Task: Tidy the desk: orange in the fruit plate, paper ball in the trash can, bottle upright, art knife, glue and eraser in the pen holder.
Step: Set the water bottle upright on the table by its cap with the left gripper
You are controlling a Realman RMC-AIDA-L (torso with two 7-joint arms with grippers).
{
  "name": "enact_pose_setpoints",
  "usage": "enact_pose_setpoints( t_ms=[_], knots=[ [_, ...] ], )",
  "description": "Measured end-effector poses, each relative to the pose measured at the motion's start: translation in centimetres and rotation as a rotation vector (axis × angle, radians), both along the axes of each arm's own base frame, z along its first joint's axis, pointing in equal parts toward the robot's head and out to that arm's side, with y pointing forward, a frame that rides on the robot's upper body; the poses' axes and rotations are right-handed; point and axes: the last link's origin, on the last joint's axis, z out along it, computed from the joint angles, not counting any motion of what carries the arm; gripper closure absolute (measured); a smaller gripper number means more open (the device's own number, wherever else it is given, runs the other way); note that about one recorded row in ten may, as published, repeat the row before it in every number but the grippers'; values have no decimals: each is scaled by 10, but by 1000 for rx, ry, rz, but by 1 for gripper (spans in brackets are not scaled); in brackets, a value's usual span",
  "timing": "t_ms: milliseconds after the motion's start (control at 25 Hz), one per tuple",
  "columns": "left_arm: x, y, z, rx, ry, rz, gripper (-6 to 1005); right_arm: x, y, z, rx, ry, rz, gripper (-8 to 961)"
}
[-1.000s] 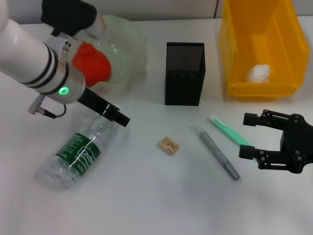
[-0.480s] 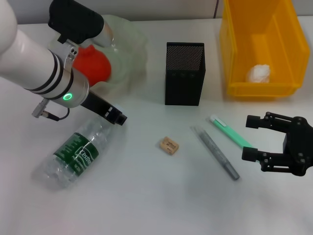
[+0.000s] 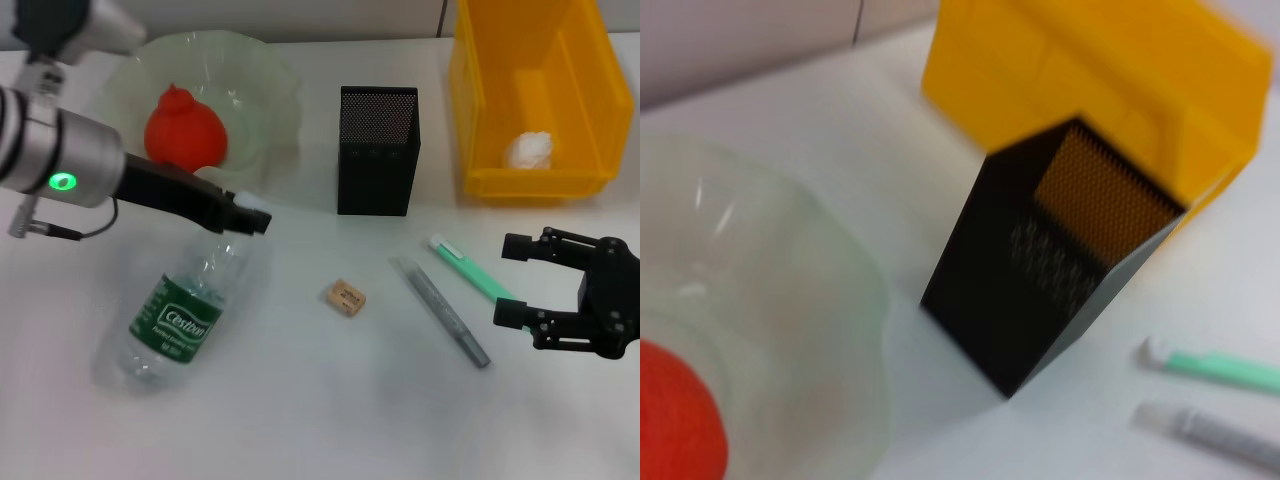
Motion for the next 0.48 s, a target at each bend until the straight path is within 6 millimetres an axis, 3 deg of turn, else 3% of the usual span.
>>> enact_pose_setpoints(
  t_ms=[280, 480],
  knots=[
    [-23, -14, 33, 55, -263, -49, 554, -10, -4, 3, -42, 46, 52, 134],
    [-40, -20, 40, 140, -423, -88, 553, -14, -1, 3, -53, 56, 56, 135]
  ],
)
